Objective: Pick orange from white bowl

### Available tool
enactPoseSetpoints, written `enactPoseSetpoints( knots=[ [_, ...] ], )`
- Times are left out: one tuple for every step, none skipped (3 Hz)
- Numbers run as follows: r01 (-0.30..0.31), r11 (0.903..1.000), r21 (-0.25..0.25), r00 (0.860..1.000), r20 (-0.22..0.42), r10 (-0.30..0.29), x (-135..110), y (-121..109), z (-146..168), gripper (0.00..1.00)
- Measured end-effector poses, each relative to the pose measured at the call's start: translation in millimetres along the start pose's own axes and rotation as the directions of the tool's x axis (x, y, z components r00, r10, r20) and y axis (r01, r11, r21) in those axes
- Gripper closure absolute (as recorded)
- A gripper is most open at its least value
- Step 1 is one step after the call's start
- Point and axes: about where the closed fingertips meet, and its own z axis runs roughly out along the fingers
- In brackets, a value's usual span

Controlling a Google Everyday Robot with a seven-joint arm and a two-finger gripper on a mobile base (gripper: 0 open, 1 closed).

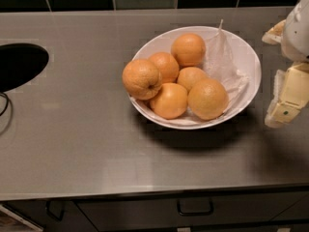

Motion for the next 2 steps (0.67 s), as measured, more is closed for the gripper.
enactPoseSetpoints(
  knots=[
    [0.000,1.0000,0.000,1.000,0.000,0.000,0,0,0,0.00],
    [0.083,0.9965,0.011,0.996,0.028,-0.084,-35,-2,-4,0.00]
  ],
)
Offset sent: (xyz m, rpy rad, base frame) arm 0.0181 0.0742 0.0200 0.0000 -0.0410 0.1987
